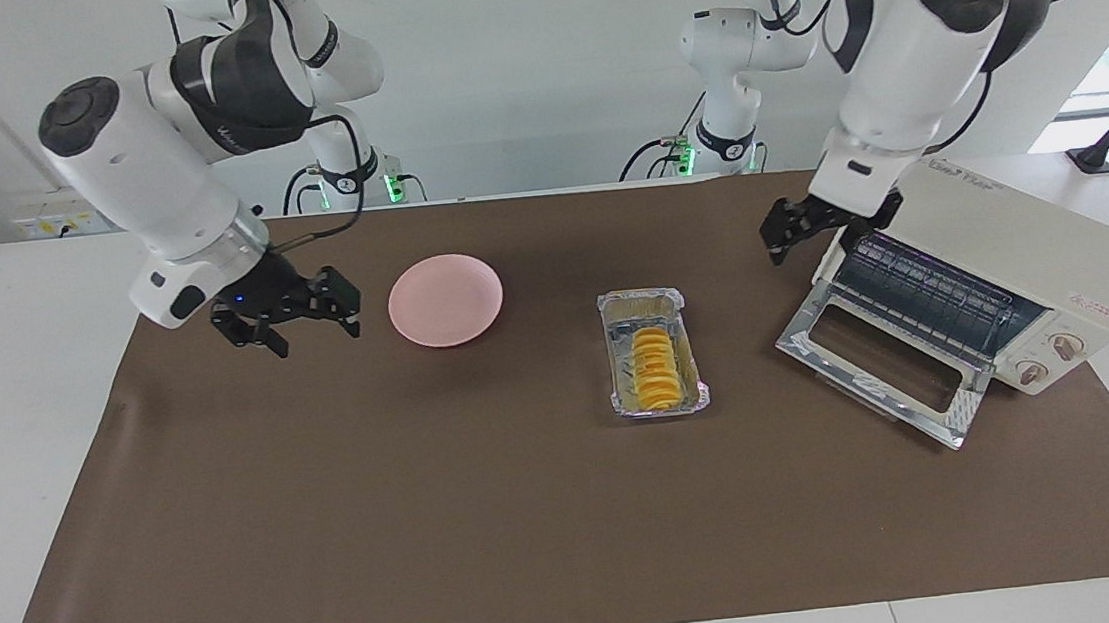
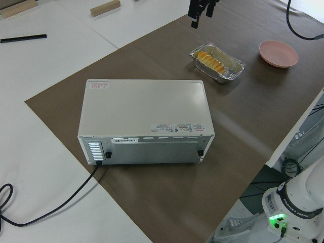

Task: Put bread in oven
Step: 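Release the tray and withdraw the right gripper while the left gripper reaches, then grasp the foil tray rim with the left gripper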

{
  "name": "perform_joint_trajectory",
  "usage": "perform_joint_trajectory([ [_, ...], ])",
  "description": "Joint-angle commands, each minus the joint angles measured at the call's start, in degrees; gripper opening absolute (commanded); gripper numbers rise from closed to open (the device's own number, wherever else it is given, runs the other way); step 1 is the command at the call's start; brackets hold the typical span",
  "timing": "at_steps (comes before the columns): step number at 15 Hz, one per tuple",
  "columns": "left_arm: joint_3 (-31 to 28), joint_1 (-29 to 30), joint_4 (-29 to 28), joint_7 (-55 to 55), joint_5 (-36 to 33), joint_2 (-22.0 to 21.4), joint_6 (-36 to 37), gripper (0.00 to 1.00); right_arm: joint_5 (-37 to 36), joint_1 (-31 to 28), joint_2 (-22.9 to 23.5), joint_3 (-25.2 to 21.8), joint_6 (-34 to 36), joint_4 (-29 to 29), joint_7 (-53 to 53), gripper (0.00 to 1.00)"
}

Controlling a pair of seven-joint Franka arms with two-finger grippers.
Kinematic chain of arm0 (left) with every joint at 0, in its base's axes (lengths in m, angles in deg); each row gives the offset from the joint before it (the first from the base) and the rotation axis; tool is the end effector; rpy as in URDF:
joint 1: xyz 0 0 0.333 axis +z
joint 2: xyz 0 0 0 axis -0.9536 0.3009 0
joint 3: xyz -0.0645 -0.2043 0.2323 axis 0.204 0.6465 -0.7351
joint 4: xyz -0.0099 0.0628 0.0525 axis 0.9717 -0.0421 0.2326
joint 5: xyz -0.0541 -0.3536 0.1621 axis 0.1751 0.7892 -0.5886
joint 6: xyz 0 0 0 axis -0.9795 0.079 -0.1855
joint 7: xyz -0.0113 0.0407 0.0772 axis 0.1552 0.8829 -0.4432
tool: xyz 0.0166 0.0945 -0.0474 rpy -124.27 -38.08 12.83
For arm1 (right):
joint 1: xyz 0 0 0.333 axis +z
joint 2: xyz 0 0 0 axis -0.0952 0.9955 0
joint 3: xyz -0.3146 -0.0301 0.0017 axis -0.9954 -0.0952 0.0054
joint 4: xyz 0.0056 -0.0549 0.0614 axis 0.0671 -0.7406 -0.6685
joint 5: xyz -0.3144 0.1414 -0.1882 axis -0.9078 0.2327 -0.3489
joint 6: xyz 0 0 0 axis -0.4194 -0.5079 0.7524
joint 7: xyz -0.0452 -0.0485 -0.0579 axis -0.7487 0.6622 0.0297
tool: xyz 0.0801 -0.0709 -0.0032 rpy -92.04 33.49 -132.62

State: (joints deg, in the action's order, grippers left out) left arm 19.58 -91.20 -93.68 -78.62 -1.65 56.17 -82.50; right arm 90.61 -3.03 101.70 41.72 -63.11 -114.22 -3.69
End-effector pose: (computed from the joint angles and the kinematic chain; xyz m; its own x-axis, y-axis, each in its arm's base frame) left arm 0.5938 -0.1995 0.5566 0.9978 0.0353 -0.0565 0.0359 -0.9993 0.0107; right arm 0.6250 0.0399 0.5485 0.9964 0.0847 0.0070 0.0847 -0.9830 -0.1629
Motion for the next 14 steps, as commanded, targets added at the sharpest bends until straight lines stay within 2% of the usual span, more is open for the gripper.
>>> perform_joint_trajectory([
  [1, -1.01, -6.32, 7.30, -7.17, 0.57, 9.18, -4.00, 1.00, -6.08, -1.02, -4.01, 0.94, 2.92, -3.04, 2.62, 1.00],
  [3, -1.01, -9.13, 2.40, -8.84, 0.48, 9.36, -9.70, 1.00, -6.63, -2.43, -5.68, 0.94, 6.69, -3.13, 2.71, 1.00],
  [4, -1.01, -11.15, -1.81, -9.28, 0.39, 8.93, -13.65, 1.00, -6.71, -2.78, -6.82, 0.94, 8.71, -3.65, 3.32, 1.00],
  [7, -0.83, -13.45, -7.37, -9.46, 0.39, 8.57, -17.72, 1.00, -8.38, -3.31, -12.26, 0.94, 9.09, -8.65, 3.32, 1.00],
  [11, -0.92, -17.32, -14.58, -13.33, 0.39, 9.28, -24.92, 0.98, -8.38, -4.19, -14.30, 0.94, 9.17, -12.00, 3.59, 1.00],
  [12, -0.83, -17.50, -15.55, -13.42, 0.39, 9.10, -25.29, 0.93, -8.38, -4.36, -14.39, 0.94, 9.17, -12.09, 3.59, 1.00],
  [13, -0.83, -17.85, -16.43, -14.29, 0.39, 8.75, -24.94, 0.81, -8.38, -4.37, -14.39, 0.94, 9.17, -12.09, 3.59, 1.00],
  [14, -0.83, -17.94, -17.40, -15.26, 0.39, 8.57, -25.37, 0.75, -8.38, -4.89, -14.39, 1.12, 9.35, -12.09, 3.59, 1.00],
])
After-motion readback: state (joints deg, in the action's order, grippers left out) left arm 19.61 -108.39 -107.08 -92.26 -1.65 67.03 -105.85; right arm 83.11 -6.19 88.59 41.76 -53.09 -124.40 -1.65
